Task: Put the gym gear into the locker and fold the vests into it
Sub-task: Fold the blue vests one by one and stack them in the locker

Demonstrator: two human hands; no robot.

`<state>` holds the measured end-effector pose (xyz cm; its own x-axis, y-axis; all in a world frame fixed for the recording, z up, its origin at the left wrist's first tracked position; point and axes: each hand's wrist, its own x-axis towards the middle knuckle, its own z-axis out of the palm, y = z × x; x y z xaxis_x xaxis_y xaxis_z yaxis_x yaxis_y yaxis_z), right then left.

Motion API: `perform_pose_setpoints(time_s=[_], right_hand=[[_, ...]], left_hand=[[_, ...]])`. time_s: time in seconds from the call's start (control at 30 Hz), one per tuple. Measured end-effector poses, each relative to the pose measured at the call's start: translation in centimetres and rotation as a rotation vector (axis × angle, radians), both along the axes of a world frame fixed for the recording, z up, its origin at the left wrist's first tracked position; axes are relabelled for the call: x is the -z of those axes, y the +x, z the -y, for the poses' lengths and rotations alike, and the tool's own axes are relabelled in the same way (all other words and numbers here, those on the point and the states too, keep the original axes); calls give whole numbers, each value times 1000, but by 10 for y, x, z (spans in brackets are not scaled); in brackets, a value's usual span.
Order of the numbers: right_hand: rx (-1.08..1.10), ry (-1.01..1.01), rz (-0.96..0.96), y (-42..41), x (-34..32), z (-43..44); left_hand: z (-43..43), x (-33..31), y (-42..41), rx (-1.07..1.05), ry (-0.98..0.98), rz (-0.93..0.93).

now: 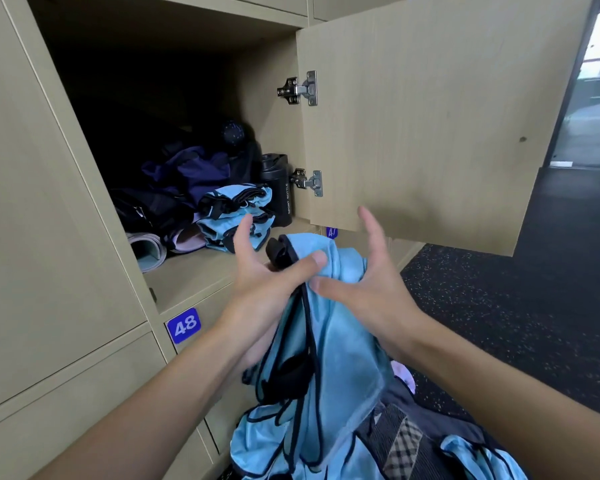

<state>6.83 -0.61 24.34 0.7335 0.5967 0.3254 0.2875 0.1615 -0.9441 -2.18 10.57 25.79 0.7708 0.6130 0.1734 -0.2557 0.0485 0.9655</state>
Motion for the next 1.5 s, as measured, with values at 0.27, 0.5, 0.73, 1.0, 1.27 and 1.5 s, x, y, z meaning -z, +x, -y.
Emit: perform_pose_setpoints(time_s=[0.27, 0.5, 0.73, 1.0, 1.27, 1.5], right_hand=[[-65, -56, 23, 14, -4, 2], [67, -83, 99, 35, -8, 14], [6, -111, -101, 45, -10, 24], [-1, -93, -259, 44, -12, 27], [-45, -136, -175, 45, -8, 26], [129, 123, -264, 57, -11, 27]], left_hand=[[7, 12, -1, 73, 116, -16], [-11, 6, 1, -113, 269, 38], [-27, -7, -1, -225, 191, 5], [-42, -19, -9, -110, -55, -70], [-46, -23, -13, 66, -62, -46], [-44, -24, -18, 3, 47, -110]])
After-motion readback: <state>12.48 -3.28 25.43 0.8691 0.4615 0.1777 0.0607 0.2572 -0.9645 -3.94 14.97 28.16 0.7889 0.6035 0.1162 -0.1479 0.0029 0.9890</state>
